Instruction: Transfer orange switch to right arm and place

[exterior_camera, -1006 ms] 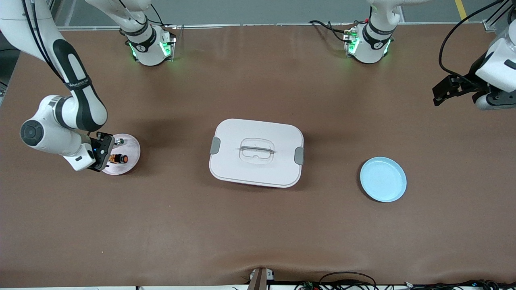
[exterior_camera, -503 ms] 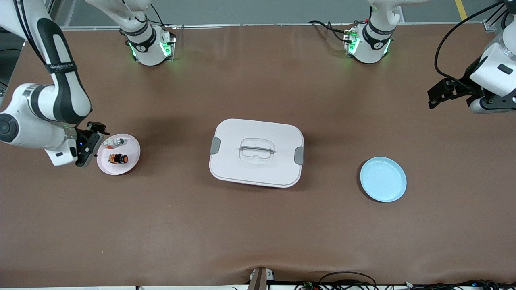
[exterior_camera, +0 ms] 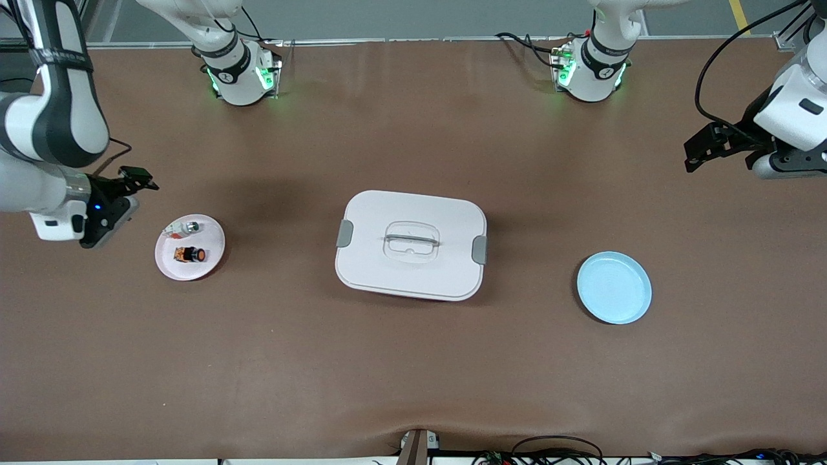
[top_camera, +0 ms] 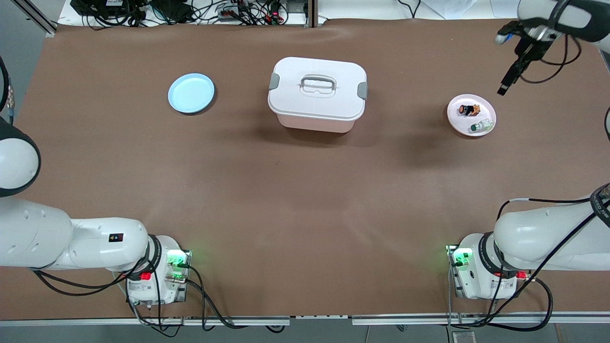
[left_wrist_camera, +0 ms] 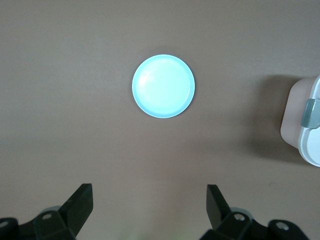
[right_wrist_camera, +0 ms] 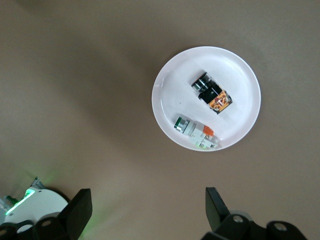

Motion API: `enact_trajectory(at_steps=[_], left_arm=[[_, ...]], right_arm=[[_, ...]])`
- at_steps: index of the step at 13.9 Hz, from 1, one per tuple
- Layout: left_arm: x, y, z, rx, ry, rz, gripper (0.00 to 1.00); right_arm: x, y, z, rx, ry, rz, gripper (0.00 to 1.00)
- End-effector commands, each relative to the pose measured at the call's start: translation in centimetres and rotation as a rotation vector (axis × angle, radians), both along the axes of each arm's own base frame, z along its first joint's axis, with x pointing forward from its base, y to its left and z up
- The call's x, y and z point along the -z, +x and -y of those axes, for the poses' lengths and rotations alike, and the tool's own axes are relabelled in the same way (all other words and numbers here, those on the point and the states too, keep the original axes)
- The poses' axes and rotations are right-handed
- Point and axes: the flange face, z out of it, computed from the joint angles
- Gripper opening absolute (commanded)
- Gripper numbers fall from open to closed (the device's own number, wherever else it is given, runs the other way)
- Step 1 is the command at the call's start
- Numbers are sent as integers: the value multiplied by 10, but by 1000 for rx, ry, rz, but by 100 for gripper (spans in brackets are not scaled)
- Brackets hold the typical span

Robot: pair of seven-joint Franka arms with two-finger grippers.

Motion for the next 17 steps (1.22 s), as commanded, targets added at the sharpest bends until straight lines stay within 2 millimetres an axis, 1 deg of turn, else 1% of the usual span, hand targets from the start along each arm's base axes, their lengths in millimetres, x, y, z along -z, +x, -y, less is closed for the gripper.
enact_trajectory(at_steps=[1,4,5,6,7,9,10,12,13,16,17], left_arm=[[-9,-10,0,17,-15,22,100],[-9,-8,1,22,-16,31,100],[-10,-9,2,44,-16,33,100],[-12,-10,3,74,-17,35,100],[-15,-11,2,75,-23,40,100],[-15,-11,2,79,-27,40,100],[-15,-11,2,79,-27,40,100],[-15,-13,2,79,-28,37,100],[-14,-13,2,78,-28,35,100],[-14,-13,2,78,-28,34,100],[-14,-13,2,78,-28,34,100]], right_arm=[[-38,6,6,74,-27,-15,100],[-71,8,8,208,-75,-3,100],[-77,6,8,286,-103,-15,100],[-90,8,5,372,-129,-16,100],[-98,10,-2,407,-151,-13,100],[-103,14,-20,427,-193,-1,100],[-105,14,-23,468,-206,1,100],[-107,15,-38,528,-236,-3,100],[-112,16,-38,579,-250,4,100],[-136,22,-51,746,-302,31,100],[-136,20,-51,799,-326,23,100]])
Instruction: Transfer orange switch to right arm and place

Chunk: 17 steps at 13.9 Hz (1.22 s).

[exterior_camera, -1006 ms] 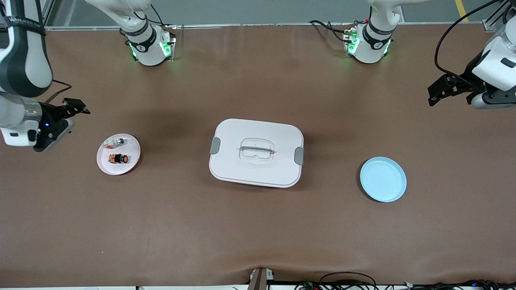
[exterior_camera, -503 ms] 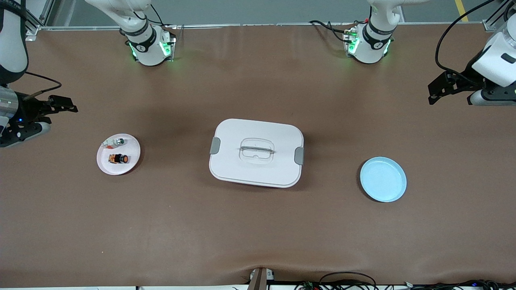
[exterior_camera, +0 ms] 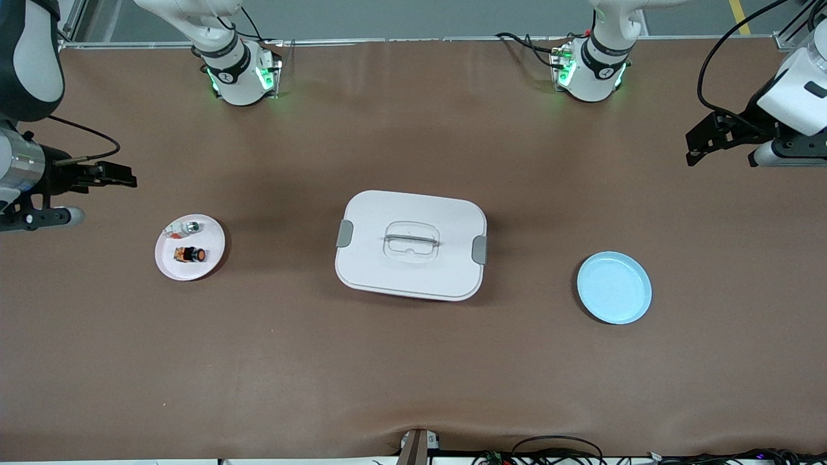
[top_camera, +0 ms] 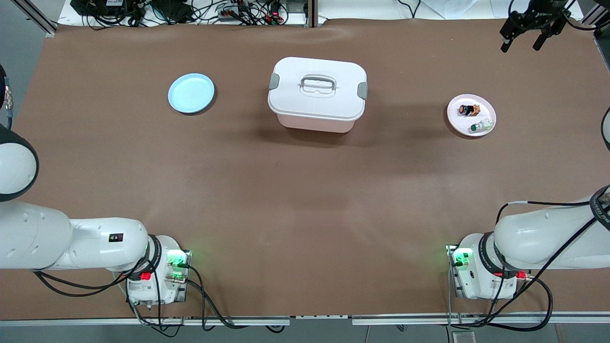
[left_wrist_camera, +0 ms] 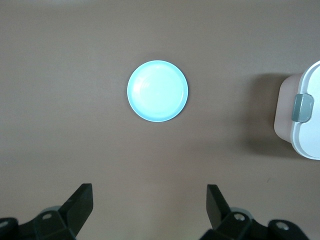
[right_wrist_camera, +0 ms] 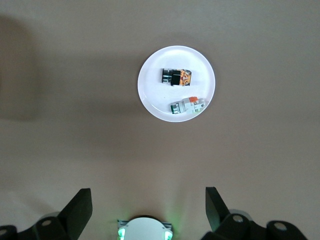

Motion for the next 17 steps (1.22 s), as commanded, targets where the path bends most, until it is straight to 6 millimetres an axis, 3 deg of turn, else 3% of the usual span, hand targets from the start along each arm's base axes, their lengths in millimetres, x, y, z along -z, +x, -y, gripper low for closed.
enact_trajectory(at_steps=[1,6,13,15,17], left_arm=[[-4,-8,-2,16,-13,10,100],[-4,-8,-6,9,-13,10,100],[-5,-7,-15,-8,-14,12,100],[-5,-6,-15,-8,-14,15,100],[-4,-5,-14,-7,-15,17,100]], right_arm=[[-20,0,-2,115,-65,10,100],[-80,6,14,136,-55,134,100],[-95,4,10,39,-25,150,100],[-115,3,6,31,-22,185,100],[-115,1,6,28,-22,162,100]])
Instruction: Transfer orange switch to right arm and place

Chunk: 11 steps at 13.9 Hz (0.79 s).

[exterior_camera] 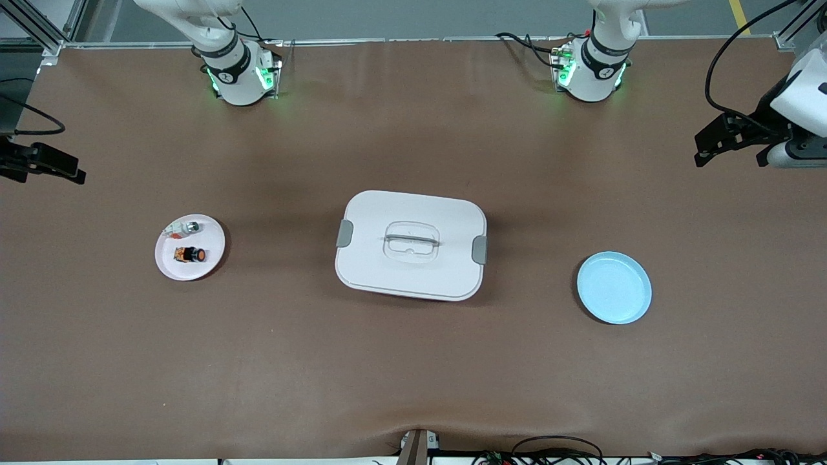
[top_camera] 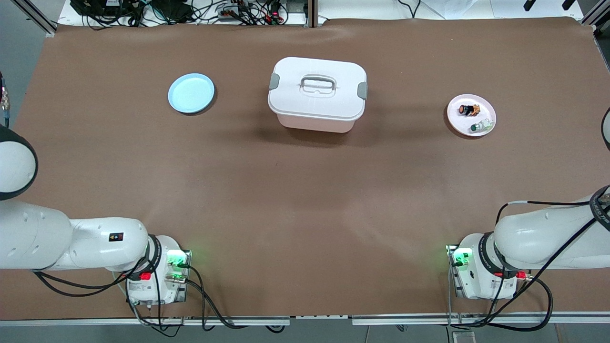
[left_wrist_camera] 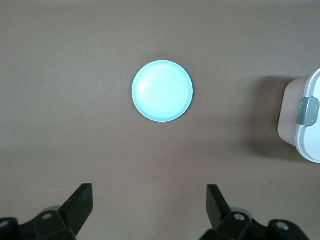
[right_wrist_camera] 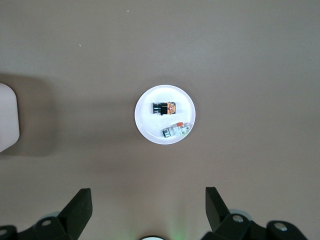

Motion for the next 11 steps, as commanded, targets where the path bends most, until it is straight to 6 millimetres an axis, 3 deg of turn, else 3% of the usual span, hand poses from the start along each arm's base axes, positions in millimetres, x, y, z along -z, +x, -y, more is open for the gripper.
enact_trajectory(at_steps=[1,4,6,11], left_arm=[[-5,-7,-1,18,-14,18,100],[-4,-7,-2,16,-14,16,100],[-4,-7,0,20,-14,18,100],[-7,-6,-2,18,-14,30,100]], right_arm=[[-11,-6,0,-16,8,-16,100],[-9,-16,-1,-25,60,-79,100],[-8,-19,-7,-119,76,-98,100],[-4,-19,5,-137,84,-105,100]])
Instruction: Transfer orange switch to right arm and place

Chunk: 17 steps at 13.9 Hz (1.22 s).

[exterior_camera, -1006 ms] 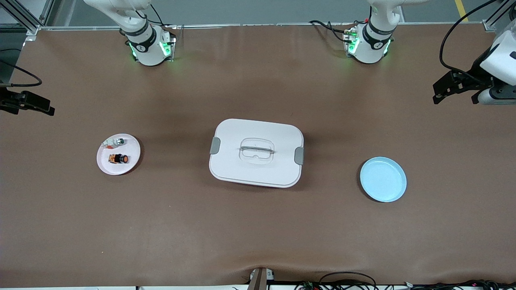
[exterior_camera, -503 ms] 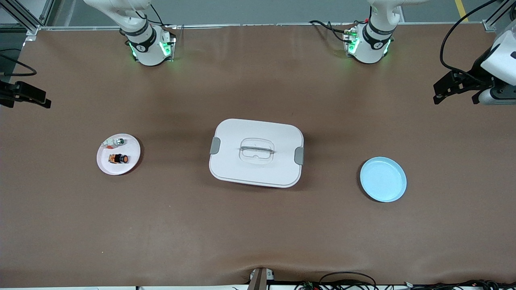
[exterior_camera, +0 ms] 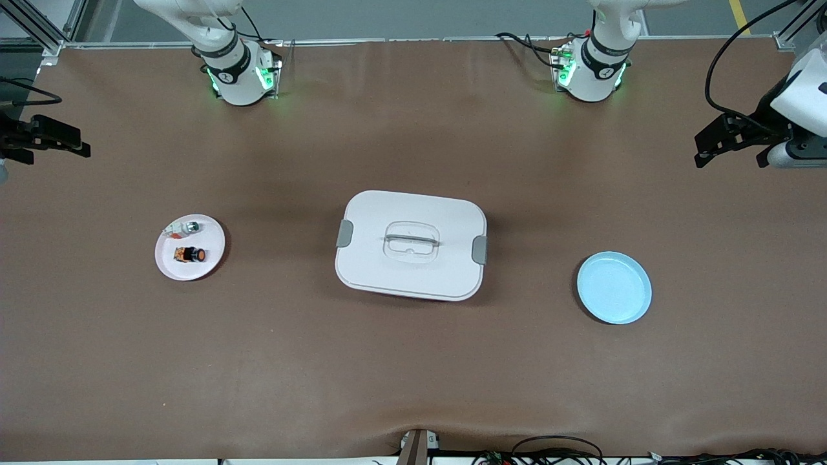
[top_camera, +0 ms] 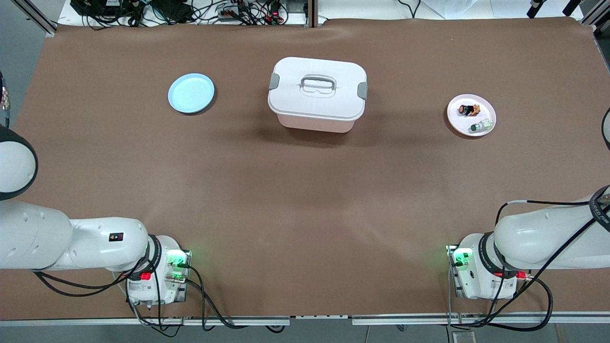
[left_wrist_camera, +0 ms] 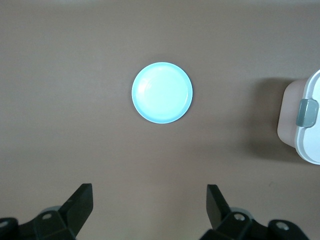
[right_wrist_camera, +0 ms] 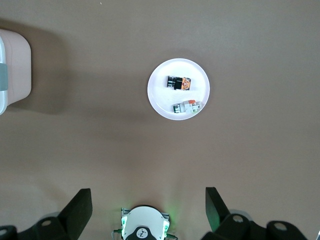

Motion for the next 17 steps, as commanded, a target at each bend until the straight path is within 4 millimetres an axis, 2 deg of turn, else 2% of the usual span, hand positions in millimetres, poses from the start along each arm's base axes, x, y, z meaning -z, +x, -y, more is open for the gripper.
enact_trajectory(at_steps=[1,7,14,17], left_arm=[[-7,-7,-2,17,-14,30,100],[-11,-10,-2,21,-13,42,100],[-9,-10,-2,44,-11,51,100],[-9,-11,-2,45,-11,52,100]], right_arm=[[-3,-5,9,3,18,-3,100],[-2,-19,5,39,5,47,100],[-4,-19,-1,117,-9,58,100],[-3,-27,-2,118,-2,77,100]])
